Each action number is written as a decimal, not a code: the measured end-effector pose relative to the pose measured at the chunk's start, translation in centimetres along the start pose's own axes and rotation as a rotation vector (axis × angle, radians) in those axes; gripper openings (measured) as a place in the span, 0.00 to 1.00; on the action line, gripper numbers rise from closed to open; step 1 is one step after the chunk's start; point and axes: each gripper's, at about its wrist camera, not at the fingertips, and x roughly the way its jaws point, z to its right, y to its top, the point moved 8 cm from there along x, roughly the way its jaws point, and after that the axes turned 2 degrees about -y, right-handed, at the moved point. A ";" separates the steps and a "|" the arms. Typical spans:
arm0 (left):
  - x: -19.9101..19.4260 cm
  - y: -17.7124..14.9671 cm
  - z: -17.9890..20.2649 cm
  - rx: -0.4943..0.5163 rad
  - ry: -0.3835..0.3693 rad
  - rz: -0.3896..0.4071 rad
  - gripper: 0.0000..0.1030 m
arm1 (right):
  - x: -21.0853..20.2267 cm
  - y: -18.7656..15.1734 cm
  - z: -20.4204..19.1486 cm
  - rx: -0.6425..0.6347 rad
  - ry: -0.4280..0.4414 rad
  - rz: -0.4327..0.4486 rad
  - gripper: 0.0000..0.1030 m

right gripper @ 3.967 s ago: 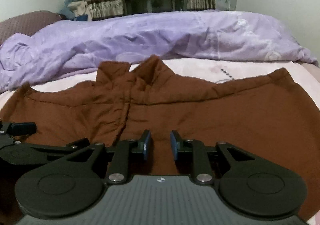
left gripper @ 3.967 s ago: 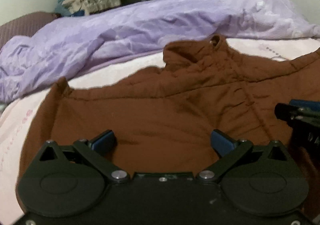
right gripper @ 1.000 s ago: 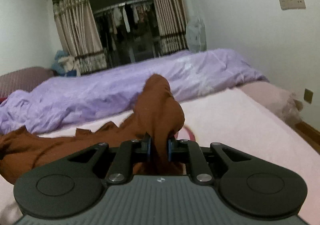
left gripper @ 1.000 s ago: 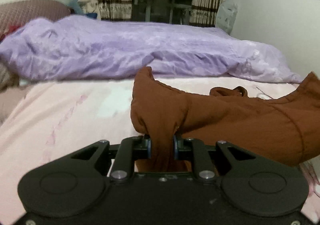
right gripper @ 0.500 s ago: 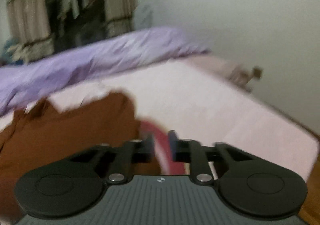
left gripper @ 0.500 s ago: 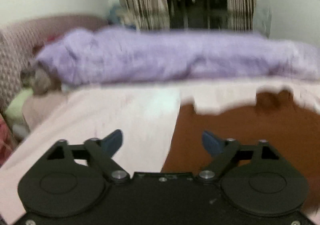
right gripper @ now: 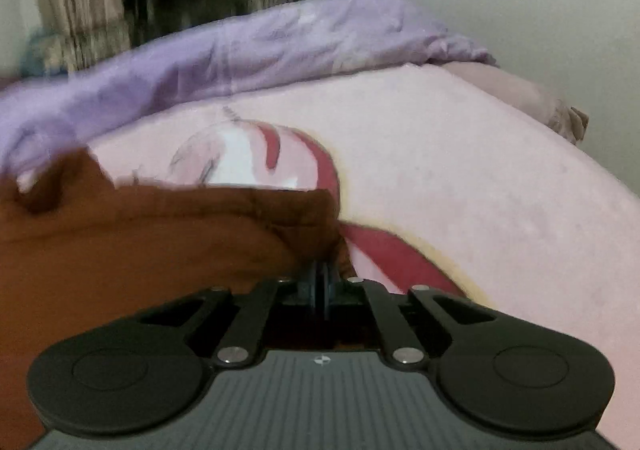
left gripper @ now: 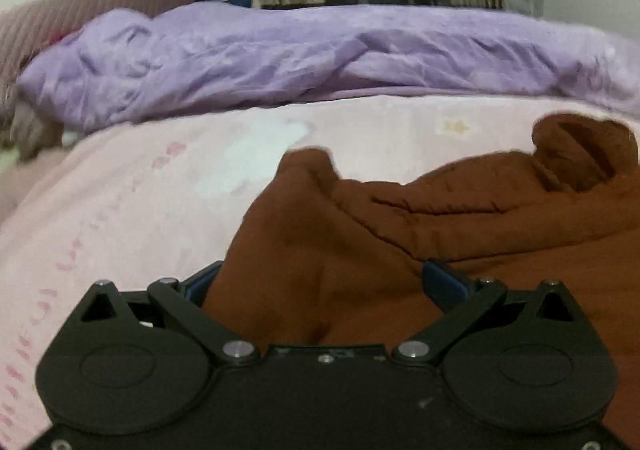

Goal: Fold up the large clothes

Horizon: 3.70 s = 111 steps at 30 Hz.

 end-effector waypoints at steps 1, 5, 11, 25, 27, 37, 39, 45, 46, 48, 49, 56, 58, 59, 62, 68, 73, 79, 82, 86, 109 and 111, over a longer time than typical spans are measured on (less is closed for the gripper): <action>-0.2 0.3 -0.2 -0.008 -0.004 0.002 1.00 | -0.3 0.3 0.1 0.007 0.006 -0.006 0.04; 0.2 0.3 -0.1 -0.016 -0.008 -0.011 1.00 | -0.7 0.3 0.1 -0.001 -0.003 -0.003 0.04; -3.7 1.4 0.3 -0.002 0.030 0.011 1.00 | -3.9 2.3 -2.2 -0.040 -0.037 0.107 0.09; -4.3 -2.2 9.1 0.133 -0.061 0.050 1.00 | -3.2 -3.7 -14.7 -0.206 0.143 0.091 0.13; -4.9 -1.6 8.9 0.106 -0.064 0.024 1.00 | -3.2 -4.2 -14.4 -0.177 0.148 0.062 0.13; -8.4 -1.2 14.2 0.112 -0.221 -0.022 1.00 | -8.0 -4.7 -18.2 -0.126 0.276 0.011 0.14; -6.4 -3.2 15.2 0.187 -0.161 -0.065 1.00 | -6.3 -6.6 -18.8 -0.177 0.209 -0.062 0.09; -8.2 -2.4 15.0 0.204 -0.152 -0.066 1.00 | -6.2 -7.0 -18.6 -0.199 0.192 -0.071 0.13; -8.6 -2.0 14.5 0.201 -0.147 -0.067 1.00 | -6.7 -6.6 -18.5 -0.201 0.192 -0.068 0.25; -9.5 -1.5 13.2 0.202 -0.116 -0.049 1.00 | -7.8 -5.3 -18.8 -0.205 0.189 -0.050 0.52; -9.9 -1.3 12.2 0.199 -0.092 -0.035 1.00 | -8.4 -5.1 -18.5 -0.209 0.189 -0.035 0.68; -7.0 -3.0 6.4 0.152 -0.059 -0.151 1.00 | -7.8 -5.4 -15.0 -0.232 0.139 -0.050 0.69; -7.9 -2.5 5.8 0.171 -0.066 -0.119 1.00 | -8.7 -4.9 -13.3 -0.215 0.212 -0.012 0.68; -8.6 -2.0 5.3 0.184 -0.047 -0.103 1.00 | -9.5 -4.4 -11.6 -0.188 0.214 0.007 0.70; -9.8 -1.2 4.1 0.212 0.010 -0.068 1.00 | -11.1 -3.3 -5.9 -0.113 0.097 0.017 0.81; -9.0 -2.5 4.4 0.171 -0.013 -0.100 1.00 | -11.1 -4.9 4.0 0.192 0.005 -0.101 0.86; -9.0 -2.7 5.7 0.208 -0.023 -0.087 1.00 | -8.8 -6.7 4.2 0.485 0.205 -0.210 0.85; -9.2 -3.0 5.4 0.207 -0.039 -0.089 1.00 | -5.6 -5.3 2.4 0.472 0.157 -0.129 0.82; -9.3 -3.0 5.0 0.197 -0.046 -0.094 1.00 | -6.0 -4.4 1.8 0.461 0.191 -0.115 0.27; -9.6 -2.6 4.8 0.194 -0.023 -0.083 1.00 | -9.7 -1.8 -0.5 0.334 0.183 0.030 0.20; -10.3 -3.5 -9.7 0.054 0.090 -0.106 1.00 | -21.6 -2.3 -38.3 -0.247 0.622 0.237 0.12; -9.9 -4.4 -10.5 0.037 0.090 -0.125 1.00 | -20.9 -3.8 -39.0 -0.234 0.631 0.170 0.11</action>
